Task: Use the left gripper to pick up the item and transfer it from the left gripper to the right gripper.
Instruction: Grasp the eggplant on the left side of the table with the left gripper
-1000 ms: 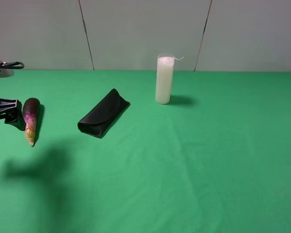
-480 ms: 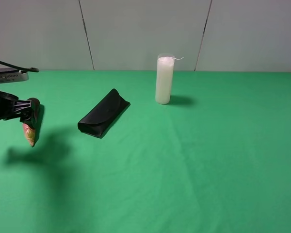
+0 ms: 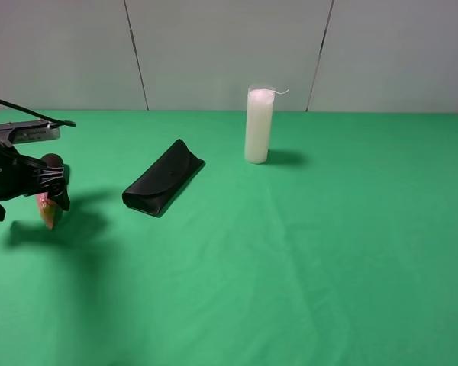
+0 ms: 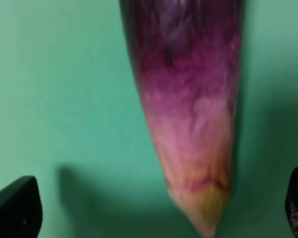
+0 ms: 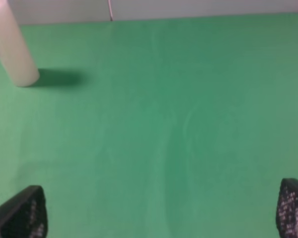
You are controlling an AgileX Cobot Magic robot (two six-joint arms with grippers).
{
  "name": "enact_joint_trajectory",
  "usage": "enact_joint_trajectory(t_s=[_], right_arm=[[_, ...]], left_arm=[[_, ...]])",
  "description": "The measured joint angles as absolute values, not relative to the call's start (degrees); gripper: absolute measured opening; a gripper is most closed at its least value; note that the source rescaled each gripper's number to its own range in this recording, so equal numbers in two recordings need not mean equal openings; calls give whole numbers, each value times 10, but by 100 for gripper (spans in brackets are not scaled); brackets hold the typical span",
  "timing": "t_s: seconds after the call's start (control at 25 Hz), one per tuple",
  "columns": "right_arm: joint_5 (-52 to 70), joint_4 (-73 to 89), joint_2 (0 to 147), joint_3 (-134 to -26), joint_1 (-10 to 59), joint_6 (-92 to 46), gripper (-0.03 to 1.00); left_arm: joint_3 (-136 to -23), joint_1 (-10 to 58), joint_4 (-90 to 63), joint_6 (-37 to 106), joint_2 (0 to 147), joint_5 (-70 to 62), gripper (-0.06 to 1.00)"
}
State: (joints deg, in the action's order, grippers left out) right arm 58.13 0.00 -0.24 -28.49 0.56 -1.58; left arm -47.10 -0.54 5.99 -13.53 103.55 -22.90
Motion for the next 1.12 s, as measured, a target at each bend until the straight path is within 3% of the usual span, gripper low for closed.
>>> enact_joint_trajectory(t_s=[0.32,0.48,0.88,1.04,1.12], right_arm=[[581,0,-2,-285,6,-16,100],[581,0,-2,-285,6,-16,100],[581,0,-2,-285,6,-16,100],[581,0,-2,-285,6,-16,100],[581,0,-2,-285,6,-16,100]], left_arm=[[-484,2,58,-134,1071,-225,97],[-484,4,58,-133,1071,-225,89],[-484,4,58,-133,1071,-224,37],[-484,4,58,-133,1071,-223,4],[-484,4,58,-133,1071,-222,0]])
